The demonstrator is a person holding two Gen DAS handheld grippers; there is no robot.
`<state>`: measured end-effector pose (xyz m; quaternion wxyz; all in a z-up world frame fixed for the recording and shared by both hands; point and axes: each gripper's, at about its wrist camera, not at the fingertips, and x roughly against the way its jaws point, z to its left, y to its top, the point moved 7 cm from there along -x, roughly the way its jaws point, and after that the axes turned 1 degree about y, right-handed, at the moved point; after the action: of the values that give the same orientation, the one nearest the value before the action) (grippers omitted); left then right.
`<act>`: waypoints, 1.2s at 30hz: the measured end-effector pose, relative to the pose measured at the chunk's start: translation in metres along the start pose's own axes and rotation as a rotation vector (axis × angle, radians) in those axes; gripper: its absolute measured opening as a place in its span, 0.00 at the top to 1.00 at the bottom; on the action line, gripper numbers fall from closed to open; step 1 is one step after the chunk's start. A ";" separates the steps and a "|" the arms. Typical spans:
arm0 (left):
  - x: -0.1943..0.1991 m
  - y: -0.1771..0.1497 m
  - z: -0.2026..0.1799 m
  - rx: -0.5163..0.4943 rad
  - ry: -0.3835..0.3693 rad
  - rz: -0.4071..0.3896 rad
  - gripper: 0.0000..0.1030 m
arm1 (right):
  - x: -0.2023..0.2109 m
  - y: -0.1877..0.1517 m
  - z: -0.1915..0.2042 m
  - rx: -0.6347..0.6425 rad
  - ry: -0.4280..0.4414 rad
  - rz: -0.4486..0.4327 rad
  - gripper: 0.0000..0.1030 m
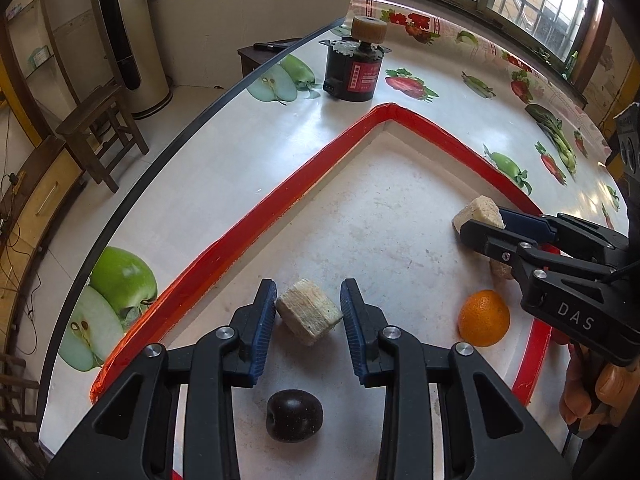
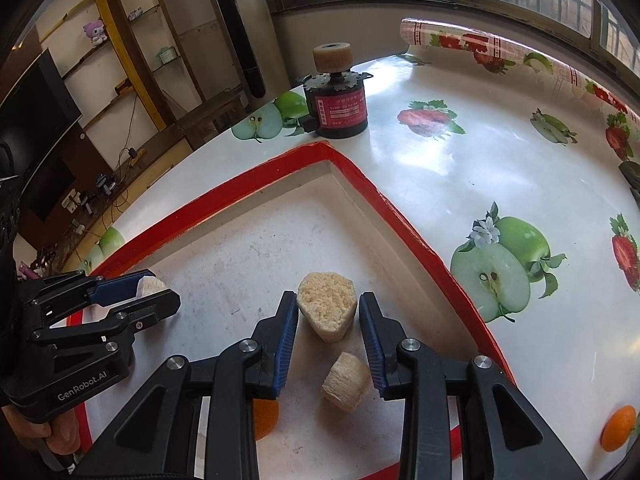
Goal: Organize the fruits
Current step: 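Open both grippers to drop the wooden blocks into the red tray, then move both grippers back toward the blocks and tomatoes beside the tray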
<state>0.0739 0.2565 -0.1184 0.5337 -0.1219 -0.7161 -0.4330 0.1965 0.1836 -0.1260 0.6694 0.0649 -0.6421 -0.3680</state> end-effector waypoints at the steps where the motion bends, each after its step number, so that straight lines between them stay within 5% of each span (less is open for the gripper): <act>1: 0.003 -0.001 0.000 0.006 -0.006 -0.005 0.62 | 0.004 0.000 0.000 0.000 0.003 -0.009 0.61; 3: 0.009 -0.003 0.001 0.015 -0.001 -0.020 0.49 | 0.014 0.000 0.002 0.001 0.006 -0.024 0.58; 26: 0.076 -0.036 -0.038 -0.004 -0.067 -0.126 0.49 | 0.132 -0.068 -0.011 -0.055 -0.018 -0.159 0.43; 31: 0.082 -0.044 -0.059 -0.040 -0.082 -0.125 0.49 | 0.161 -0.085 -0.031 -0.118 -0.029 -0.256 0.35; 36: 0.087 -0.050 -0.082 -0.073 -0.110 -0.126 0.49 | 0.191 -0.103 -0.048 -0.107 -0.111 -0.295 0.16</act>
<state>0.0607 0.1401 -0.0627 0.4603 -0.1196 -0.7344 -0.4843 0.1795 -0.0195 -0.0368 0.5739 0.1024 -0.6412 -0.4990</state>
